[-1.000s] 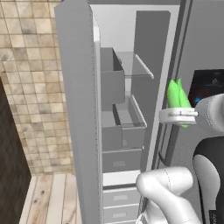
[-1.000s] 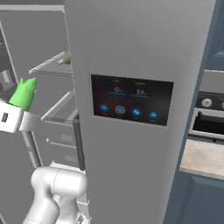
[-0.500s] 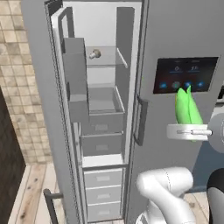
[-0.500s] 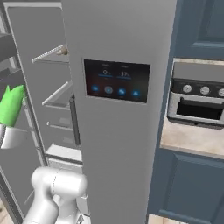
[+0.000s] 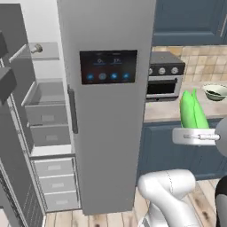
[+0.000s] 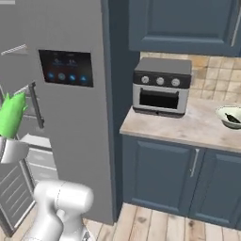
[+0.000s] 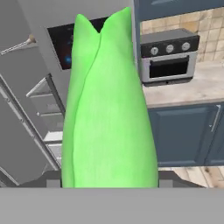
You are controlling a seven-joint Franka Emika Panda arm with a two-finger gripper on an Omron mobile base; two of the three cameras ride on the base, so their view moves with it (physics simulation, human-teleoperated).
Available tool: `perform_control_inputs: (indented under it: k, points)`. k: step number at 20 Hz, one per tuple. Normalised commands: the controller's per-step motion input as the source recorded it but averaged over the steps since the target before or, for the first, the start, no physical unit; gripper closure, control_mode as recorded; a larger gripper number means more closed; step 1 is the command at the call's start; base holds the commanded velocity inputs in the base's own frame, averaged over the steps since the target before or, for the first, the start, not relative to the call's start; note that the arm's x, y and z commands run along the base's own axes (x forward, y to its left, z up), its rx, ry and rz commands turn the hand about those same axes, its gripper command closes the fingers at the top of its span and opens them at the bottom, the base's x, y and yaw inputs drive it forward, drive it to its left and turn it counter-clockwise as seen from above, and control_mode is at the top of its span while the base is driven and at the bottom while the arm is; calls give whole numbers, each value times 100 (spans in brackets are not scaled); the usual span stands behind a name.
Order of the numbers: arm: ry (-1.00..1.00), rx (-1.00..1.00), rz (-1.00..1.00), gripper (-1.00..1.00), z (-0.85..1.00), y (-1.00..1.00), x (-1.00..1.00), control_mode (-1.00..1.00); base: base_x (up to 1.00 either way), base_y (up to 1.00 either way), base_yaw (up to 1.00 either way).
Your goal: Take the corn, mushroom, and eggplant from the freezer and place them in the bowl on the counter.
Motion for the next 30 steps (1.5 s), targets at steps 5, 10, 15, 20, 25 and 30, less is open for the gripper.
perform_control_inputs:
  k: [5, 10, 15, 20, 25, 30]
  points:
    - [0, 0, 0, 100, 0, 0, 0, 100, -5, -100, 0]
    - [0, 0, 0, 100, 0, 0, 0, 100, 2, -100, 0]
    - [0, 0, 0, 100, 0, 0, 0, 100, 22, -100, 0]
    - [0, 0, 0, 100, 0, 0, 0, 100, 64, -100, 4]
    - [0, 0, 0, 100, 0, 0, 0, 100, 85, -78, 6]
    - [0, 0, 0, 100, 0, 0, 0, 100, 93, -15, 10]
